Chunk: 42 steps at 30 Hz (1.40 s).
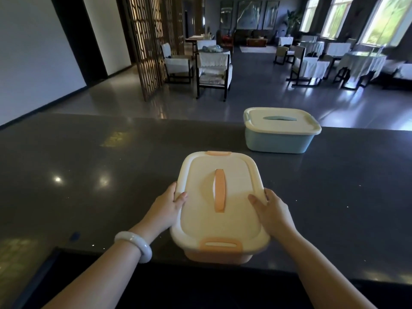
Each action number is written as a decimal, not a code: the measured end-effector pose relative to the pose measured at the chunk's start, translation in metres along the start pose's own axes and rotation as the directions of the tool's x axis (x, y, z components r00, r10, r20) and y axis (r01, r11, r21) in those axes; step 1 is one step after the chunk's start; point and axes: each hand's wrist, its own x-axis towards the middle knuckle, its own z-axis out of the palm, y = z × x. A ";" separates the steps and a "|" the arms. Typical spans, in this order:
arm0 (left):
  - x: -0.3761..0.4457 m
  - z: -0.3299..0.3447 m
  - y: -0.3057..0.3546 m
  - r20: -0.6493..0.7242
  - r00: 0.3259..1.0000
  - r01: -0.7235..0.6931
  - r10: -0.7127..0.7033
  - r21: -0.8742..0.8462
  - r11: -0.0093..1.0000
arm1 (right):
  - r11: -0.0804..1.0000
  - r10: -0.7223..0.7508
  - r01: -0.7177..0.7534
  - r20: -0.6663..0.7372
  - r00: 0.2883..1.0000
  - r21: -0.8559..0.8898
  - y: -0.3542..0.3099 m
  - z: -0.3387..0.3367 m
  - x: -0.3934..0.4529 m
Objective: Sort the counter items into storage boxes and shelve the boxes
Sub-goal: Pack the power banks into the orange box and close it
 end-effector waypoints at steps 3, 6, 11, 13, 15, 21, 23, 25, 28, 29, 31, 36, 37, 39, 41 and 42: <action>0.007 -0.006 -0.006 0.007 1.000 0.004 -0.004 -0.002 1.000 | 1.000 0.030 -0.030 -0.007 1.000 -0.001 -0.009 0.005 -0.002; 0.011 -0.006 -0.003 0.006 1.000 0.021 -0.022 0.052 0.998 | 0.998 0.038 -0.038 0.014 0.999 -0.046 -0.015 0.002 -0.006; 0.019 -0.011 0.013 -0.178 0.966 -0.121 0.187 0.328 0.937 | 0.925 -0.285 0.262 -0.046 0.957 -0.276 -0.027 -0.006 -0.038; 0.025 -0.010 0.020 -0.125 0.940 -0.242 0.317 0.408 0.880 | 0.870 -0.419 0.435 0.116 0.901 -0.231 -0.029 -0.003 -0.061; 0.032 -0.005 0.023 -0.030 0.937 -0.292 0.347 0.475 0.830 | 0.796 -0.502 0.555 0.248 0.829 -0.243 -0.024 0.003 -0.079; 0.041 0.010 0.012 0.087 0.976 -0.215 0.197 0.304 0.928 | 0.787 -0.547 0.587 0.224 0.807 -0.190 -0.018 0.007 -0.089; 0.042 0.011 0.011 0.080 0.976 -0.218 0.204 0.292 0.931 | 0.804 -0.547 0.576 0.192 0.815 -0.150 -0.017 0.011 -0.093; 0.042 0.010 0.012 0.077 0.974 -0.226 0.213 0.289 0.930 | 0.817 -0.546 0.565 0.164 0.822 -0.111 -0.016 0.013 -0.096; 0.042 0.011 0.012 0.069 0.974 -0.228 0.217 0.292 0.929 | 0.834 -0.536 0.548 0.151 0.831 -0.054 -0.018 0.014 -0.097; 0.042 0.011 0.012 0.068 0.974 -0.227 0.216 0.298 0.927 | 0.840 -0.533 0.542 0.148 0.833 -0.029 -0.019 0.014 -0.097; 0.042 0.011 0.012 0.068 0.975 -0.221 0.211 0.305 0.926 | 0.840 -0.539 0.543 0.138 0.831 0.005 -0.019 0.015 -0.098; 0.041 0.010 0.014 0.072 0.976 -0.218 0.206 0.302 0.928 | 0.812 -0.581 0.584 0.085 0.810 -0.015 -0.018 0.017 -0.102; 0.041 0.010 0.014 0.074 0.976 -0.218 0.205 0.299 0.929 | 0.808 -0.586 0.589 0.082 0.806 -0.020 -0.017 0.018 -0.102; 0.041 0.010 0.014 0.081 0.976 -0.218 0.203 0.296 0.930 | 0.804 -0.591 0.595 0.081 0.802 -0.024 -0.018 0.018 -0.102; 0.041 0.011 0.014 0.084 0.976 -0.218 0.202 0.298 0.929 | 0.800 -0.596 0.600 0.078 0.799 -0.029 -0.017 0.018 -0.102; 0.041 0.011 0.013 0.084 0.976 -0.217 0.201 0.299 0.929 | 0.797 -0.600 0.603 0.075 0.797 -0.034 -0.017 0.018 -0.102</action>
